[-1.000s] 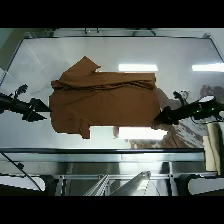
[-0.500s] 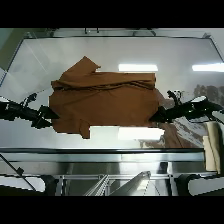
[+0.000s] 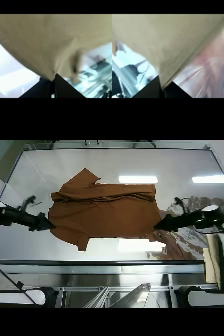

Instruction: Fold the shirts.

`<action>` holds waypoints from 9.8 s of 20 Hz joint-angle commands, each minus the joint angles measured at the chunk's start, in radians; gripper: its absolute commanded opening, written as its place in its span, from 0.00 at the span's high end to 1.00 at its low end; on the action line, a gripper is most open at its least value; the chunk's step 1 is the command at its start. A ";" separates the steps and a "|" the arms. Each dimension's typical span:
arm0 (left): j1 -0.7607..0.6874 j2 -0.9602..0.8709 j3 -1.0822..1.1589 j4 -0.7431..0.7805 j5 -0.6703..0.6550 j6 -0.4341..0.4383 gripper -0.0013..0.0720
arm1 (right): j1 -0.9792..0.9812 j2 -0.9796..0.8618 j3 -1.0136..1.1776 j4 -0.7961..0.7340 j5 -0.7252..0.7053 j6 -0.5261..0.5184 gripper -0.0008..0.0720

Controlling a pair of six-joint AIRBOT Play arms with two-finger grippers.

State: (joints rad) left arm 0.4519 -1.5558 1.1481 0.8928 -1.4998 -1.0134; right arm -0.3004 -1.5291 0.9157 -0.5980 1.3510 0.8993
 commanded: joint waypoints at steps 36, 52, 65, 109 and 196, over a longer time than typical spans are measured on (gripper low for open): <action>-0.175 -0.146 0.303 -0.257 0.134 -0.023 0.96 | 0.019 0.313 -0.044 0.152 -0.592 -0.118 0.96; -0.194 -0.535 0.891 -0.257 0.105 -0.056 0.96 | 0.107 -0.187 0.445 0.154 -0.631 -0.229 0.97; -0.144 -0.305 0.314 -0.230 0.104 0.108 0.96 | 0.071 -0.219 0.395 -0.170 -0.438 -0.100 0.96; -0.032 0.406 -0.696 0.111 0.097 -0.290 0.26 | -0.204 -0.008 -0.190 -0.233 -0.019 -0.063 0.96; -0.840 -0.404 0.524 0.047 0.443 -0.212 0.95 | -0.090 -0.145 0.420 0.011 0.126 0.148 0.96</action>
State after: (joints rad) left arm -0.2710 -1.8858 1.6245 0.9386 -1.1435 -1.1950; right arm -0.3672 -1.7218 1.3281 -0.5858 1.4029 1.0386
